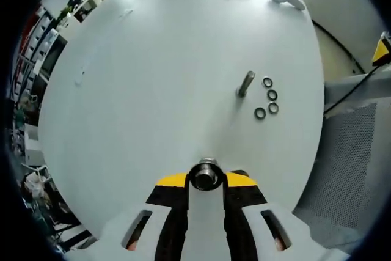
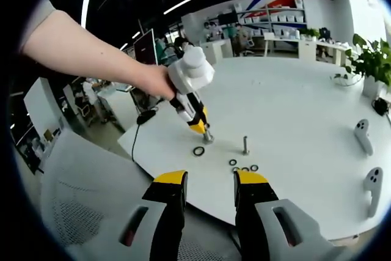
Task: Place the washer onto the threaded stud by aligning its center hole with the stud, sliding it down to the base, and recovering from edge contact or off-axis alignment until the washer reaches the visible bottom stop.
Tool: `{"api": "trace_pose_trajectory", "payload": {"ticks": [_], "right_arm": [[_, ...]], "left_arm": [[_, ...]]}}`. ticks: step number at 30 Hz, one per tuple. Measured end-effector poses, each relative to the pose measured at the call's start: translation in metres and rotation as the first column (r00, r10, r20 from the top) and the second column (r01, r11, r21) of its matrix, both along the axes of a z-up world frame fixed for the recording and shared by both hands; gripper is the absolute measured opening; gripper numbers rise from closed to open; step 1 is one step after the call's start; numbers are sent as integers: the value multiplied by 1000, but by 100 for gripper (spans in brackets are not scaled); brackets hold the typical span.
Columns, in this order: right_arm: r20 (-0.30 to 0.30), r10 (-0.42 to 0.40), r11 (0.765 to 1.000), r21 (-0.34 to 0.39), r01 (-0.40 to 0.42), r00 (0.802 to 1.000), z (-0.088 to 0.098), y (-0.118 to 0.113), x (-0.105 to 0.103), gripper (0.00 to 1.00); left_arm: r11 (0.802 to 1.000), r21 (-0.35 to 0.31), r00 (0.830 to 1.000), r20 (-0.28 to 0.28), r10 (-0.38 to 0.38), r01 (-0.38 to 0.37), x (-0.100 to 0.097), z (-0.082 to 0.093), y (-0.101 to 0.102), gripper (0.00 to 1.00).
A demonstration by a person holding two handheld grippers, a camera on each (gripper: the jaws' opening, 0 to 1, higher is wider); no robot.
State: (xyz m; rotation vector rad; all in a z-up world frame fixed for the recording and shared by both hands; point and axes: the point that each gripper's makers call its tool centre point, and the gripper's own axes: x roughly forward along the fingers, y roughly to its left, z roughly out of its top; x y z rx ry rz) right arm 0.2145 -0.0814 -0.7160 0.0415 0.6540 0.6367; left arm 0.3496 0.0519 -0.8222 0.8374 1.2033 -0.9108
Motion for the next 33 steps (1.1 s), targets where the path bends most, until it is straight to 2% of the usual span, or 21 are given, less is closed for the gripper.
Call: {"api": "trace_pose_trajectory", "payload": {"ticks": [7,24,33], "right_arm": [[0,2,1000,-1,-2,1000,0,0,0,33],[-2,3,1000,-5,-3,1000,-1,-1,0,32],[-2,3,1000,-6,-3,1000,-1,-1,0,32]], "left_arm": [[1000,17,1000,-14,-4,5,1,-7,-1,19],[999,54,999,-54,7,-5,0,-40,-4,19],[998,36,997,-64,46,-43,1,-39,-4,20]]}}
